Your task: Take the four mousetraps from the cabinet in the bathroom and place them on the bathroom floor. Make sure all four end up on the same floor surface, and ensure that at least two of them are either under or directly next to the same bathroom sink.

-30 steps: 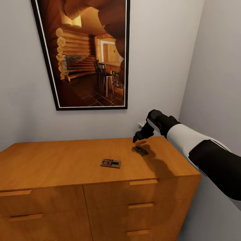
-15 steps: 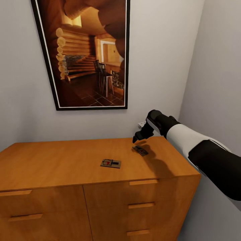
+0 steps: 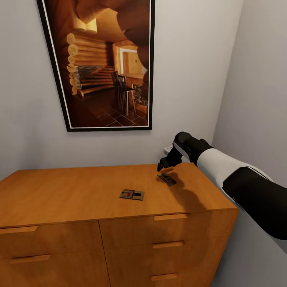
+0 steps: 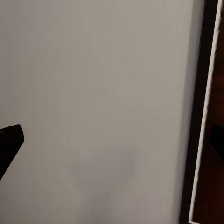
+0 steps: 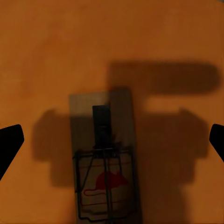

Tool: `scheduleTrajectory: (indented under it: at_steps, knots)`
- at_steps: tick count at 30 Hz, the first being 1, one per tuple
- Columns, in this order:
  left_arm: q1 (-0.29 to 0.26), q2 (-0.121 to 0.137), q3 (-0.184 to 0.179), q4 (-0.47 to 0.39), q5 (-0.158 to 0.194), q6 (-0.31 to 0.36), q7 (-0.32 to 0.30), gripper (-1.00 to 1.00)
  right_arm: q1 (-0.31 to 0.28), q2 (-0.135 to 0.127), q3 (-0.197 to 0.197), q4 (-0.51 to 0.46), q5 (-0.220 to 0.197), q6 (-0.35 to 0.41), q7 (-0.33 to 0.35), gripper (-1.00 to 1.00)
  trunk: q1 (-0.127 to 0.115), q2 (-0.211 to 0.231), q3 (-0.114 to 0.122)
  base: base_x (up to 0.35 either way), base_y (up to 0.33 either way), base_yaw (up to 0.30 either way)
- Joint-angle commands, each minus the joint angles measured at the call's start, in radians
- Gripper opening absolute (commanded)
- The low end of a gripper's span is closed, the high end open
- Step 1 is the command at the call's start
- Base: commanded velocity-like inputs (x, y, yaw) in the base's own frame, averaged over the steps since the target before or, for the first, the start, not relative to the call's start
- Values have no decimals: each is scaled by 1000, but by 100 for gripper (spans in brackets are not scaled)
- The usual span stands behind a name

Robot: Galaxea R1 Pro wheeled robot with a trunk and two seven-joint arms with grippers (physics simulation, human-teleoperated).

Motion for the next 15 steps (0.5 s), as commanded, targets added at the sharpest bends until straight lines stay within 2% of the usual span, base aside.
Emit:
scheduleTrajectory:
  at_steps: [1, 5, 11, 15]
  knots:
    - [-3, 2, -3, -1, 9, 3, 10, 100, -1, 0, 8, 4, -7, 2, 2, 100, 0, -1, -1, 0, 0, 0]
    - [-3, 2, -3, -1, 9, 3, 10, 100, 0, 1, 8, 17, -7, 2, 2, 100, 0, -1, -1, 0, 0, 0]
    - [-3, 2, -3, -1, 9, 3, 10, 100, 2, 0, 8, 28, -7, 2, 3, 100, 23, -43, -20, 0, 0, 0]
    - [-3, 2, -3, -1, 9, 3, 10, 100, 3, 0, 8, 31, -7, 2, 3, 100, 23, -43, -20, 0, 0, 0]
